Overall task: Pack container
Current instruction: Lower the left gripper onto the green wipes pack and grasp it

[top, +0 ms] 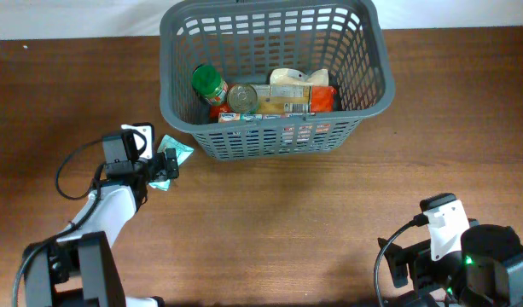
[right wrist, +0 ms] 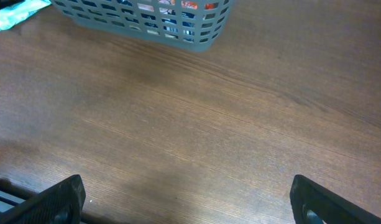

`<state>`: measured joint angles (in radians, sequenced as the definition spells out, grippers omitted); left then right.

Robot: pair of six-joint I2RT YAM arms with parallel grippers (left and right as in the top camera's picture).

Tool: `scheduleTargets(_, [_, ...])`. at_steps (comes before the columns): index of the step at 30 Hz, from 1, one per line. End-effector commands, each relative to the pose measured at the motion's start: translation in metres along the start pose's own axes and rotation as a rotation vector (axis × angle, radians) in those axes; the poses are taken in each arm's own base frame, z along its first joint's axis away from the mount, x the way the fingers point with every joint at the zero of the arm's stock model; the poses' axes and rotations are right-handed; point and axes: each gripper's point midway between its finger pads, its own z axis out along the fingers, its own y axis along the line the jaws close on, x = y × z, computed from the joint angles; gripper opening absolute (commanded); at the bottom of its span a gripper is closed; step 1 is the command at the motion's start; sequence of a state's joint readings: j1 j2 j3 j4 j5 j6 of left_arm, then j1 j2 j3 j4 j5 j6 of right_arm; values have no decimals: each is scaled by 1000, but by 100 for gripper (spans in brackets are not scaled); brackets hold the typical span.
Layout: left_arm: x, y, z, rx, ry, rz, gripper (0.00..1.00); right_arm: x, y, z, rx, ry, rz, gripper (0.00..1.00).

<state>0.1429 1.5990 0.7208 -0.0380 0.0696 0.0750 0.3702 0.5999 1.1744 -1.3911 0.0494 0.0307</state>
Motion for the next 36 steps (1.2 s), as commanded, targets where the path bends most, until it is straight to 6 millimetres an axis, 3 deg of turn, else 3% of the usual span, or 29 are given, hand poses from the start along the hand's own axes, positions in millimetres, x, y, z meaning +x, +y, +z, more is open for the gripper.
scheduleTargets(1, [8, 3, 9, -13, 19, 57, 99, -3, -1, -3, 5, -16, 6, 99])
scheduleTargets(5, [18, -1, 17, -3, 54, 80, 99, -3, -1, -3, 5, -16, 6, 99])
scheduleTargets(13, [22, -32, 21, 49, 66, 214, 99, -3, -1, -3, 5, -16, 6, 99])
scheduleTargets(28, [47, -28, 33, 38, 151, 209, 94, -3, -1, -3, 5, -16, 6, 99])
scheduleTargets(30, [49, -27, 34, 38, 157, 209, 90, -3, -1, -3, 5, -16, 6, 99])
scheduleTargets(36, [48, -28, 34, 39, 156, 208, 60, -3, -1, -3, 5, -16, 6, 99])
